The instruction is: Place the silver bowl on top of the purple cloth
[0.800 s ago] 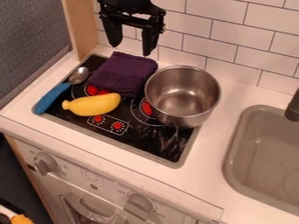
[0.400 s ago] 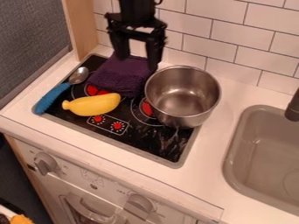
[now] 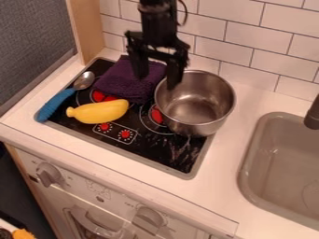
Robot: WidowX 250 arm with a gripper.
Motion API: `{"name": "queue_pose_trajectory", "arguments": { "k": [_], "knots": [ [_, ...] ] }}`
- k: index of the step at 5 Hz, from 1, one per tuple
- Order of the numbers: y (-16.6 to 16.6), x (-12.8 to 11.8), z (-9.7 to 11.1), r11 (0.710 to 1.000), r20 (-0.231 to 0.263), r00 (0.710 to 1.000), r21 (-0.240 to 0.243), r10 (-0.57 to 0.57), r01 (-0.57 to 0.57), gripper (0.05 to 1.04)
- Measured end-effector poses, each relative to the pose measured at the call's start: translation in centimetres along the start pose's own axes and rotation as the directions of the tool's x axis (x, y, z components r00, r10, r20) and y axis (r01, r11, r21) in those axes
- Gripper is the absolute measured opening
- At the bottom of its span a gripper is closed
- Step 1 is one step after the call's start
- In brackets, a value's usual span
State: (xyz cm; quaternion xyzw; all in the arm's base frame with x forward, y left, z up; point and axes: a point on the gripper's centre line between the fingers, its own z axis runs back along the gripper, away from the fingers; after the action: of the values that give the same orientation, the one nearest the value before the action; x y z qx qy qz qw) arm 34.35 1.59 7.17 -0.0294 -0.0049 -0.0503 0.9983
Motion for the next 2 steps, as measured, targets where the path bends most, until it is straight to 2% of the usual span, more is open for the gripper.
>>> {"name": "queue_pose_trajectory", "arguments": {
  "k": [1,2],
  "knots": [
    [-0.40,0.25,-1.58,0.999,-0.036,0.999,0.053,0.016,-0.014,1.001],
    [-0.60,0.54,-2.04,0.997,-0.038,0.999,0.074,0.038,-0.035,0.950]
  ]
}}
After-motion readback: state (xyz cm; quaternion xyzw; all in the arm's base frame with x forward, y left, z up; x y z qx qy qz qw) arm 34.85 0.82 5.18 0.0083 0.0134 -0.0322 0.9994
